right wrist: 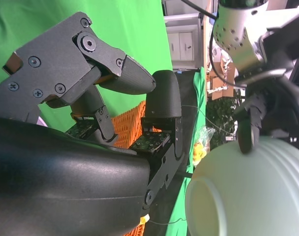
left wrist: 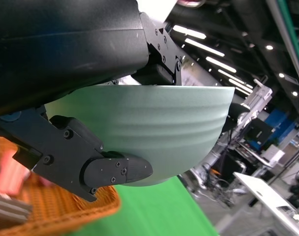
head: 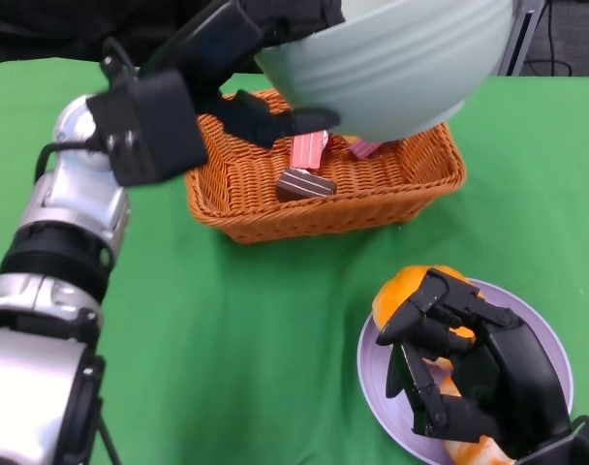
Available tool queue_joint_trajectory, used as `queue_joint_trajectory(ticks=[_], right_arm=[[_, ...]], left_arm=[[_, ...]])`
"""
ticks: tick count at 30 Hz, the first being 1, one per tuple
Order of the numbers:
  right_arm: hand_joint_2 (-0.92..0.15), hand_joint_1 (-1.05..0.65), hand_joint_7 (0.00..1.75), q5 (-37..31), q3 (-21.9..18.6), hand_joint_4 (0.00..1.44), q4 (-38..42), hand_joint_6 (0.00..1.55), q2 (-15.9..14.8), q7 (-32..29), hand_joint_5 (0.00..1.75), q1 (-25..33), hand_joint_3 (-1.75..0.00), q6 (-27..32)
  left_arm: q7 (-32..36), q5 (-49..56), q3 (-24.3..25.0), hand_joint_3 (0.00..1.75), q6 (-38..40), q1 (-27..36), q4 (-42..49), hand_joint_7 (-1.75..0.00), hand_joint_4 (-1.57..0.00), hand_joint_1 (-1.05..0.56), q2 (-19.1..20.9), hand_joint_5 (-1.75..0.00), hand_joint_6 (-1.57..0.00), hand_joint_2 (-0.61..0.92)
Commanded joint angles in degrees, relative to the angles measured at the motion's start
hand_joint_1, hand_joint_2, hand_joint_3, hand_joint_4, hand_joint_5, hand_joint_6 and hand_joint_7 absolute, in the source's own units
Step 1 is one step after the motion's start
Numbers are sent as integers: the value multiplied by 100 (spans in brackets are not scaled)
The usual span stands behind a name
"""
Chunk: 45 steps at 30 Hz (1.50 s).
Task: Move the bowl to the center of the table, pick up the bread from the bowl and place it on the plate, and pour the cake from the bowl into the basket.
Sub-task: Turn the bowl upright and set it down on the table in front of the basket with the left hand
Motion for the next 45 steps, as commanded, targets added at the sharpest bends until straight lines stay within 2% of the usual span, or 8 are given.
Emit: queue_joint_trajectory(ticks=[1,8,15,19,24,30,36,45], right_arm=[[-50,-26,155,35,-28,75,-123,67,-74,3,175,-38,-117,86],[-52,-25,155,75,-72,76,-82,67,-73,47,175,-76,-115,61],[-51,-24,154,67,-103,76,-43,67,-92,80,175,-100,-116,34],[-51,-25,154,102,-112,76,-80,68,-96,100,175,-85,-115,104],[-52,-25,153,131,-140,75,-65,68,-92,119,175,-78,-115,76],[-52,-23,154,155,-161,75,-73,67,-108,149,175,-65,-116,106],[-51,-23,154,137,-164,75,-118,67,-119,132,175,-56,-117,167],[-51,-22,155,149,-153,74,-164,66,-124,132,175,-33,-119,227]], left_arm=[[782,528,-98,80,-637,147,26,-143,-70,-18,319,-171,-64,73],[2538,1881,-239,73,-1618,404,14,-130,-64,-17,830,-173,-67,75],[4985,3833,-560,100,-1874,721,-411,-128,-67,-18,1473,-175,-69,62],[6812,5178,-1115,73,-1790,963,-762,-139,-65,-16,2002,-175,-61,71],[8492,6155,-1906,20,-1535,1284,-921,-140,-64,-19,2588,-175,-64,89],[10391,6885,-2942,17,-1093,1413,-827,-162,-64,-12,2937,-175,-49,92],[11465,7252,-3839,14,-818,1463,-750,-155,-69,-15,3205,-175,-56,92],[11811,7309,-4584,7,-550,1873,-941,-154,-75,-9,3561,-175,-68,84]])
